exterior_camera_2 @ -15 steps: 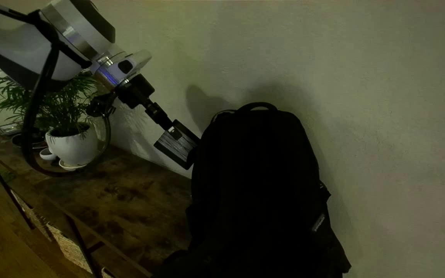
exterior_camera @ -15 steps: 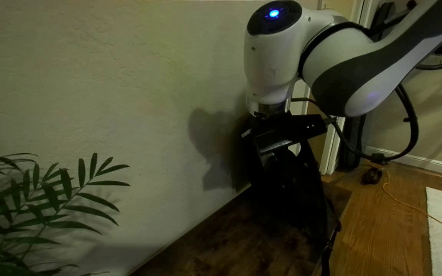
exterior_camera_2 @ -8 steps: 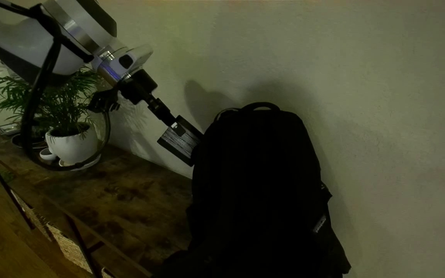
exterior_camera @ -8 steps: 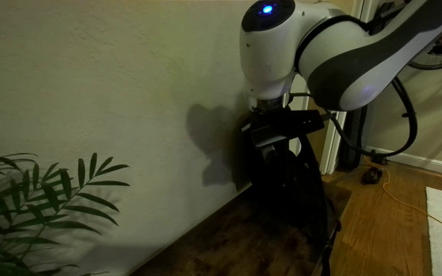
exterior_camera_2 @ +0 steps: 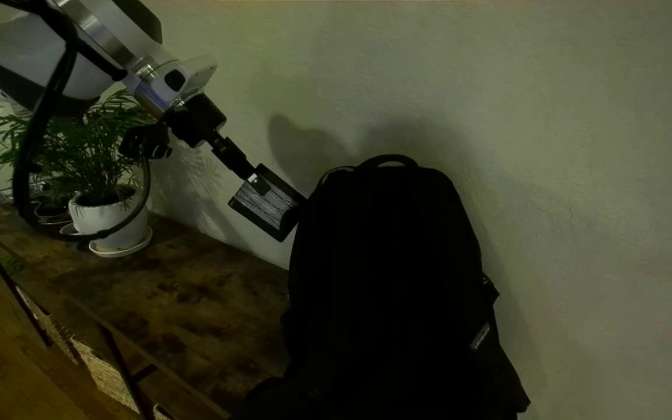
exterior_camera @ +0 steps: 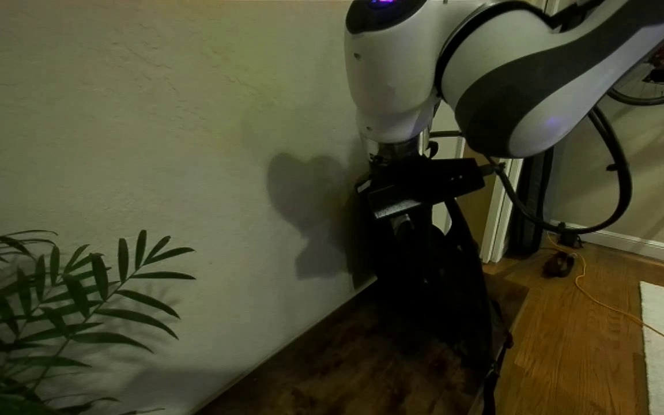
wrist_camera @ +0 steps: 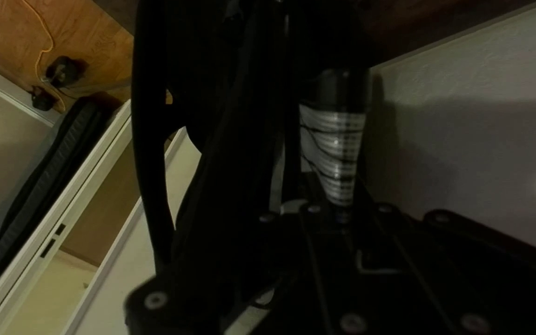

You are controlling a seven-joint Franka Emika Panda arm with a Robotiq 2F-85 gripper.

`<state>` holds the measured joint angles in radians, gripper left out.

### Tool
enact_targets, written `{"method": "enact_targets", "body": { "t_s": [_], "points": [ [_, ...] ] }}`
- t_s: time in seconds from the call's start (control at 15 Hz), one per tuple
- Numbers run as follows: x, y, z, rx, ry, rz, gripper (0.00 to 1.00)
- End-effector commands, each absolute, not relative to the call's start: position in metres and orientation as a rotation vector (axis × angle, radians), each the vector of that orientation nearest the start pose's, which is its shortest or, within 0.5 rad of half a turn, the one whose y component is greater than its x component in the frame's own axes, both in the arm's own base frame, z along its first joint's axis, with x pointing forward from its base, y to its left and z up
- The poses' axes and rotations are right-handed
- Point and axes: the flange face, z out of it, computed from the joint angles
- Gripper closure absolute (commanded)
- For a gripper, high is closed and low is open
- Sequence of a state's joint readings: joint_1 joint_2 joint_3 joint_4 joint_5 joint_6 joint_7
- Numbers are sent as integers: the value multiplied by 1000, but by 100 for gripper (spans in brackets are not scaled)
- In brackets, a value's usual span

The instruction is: Put the wallet inside the black backpack

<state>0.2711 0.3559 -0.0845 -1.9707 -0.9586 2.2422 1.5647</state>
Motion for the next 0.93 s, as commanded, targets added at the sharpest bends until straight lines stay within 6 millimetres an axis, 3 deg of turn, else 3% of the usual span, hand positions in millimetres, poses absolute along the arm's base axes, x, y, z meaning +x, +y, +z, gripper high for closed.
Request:
{"method": "enact_targets", "body": {
  "t_s": [0.0, 0.87],
  "points": [
    [592, 93, 315, 2300, -915, 718, 96],
    [596, 82, 321, 2236, -973, 717, 96]
  ]
}}
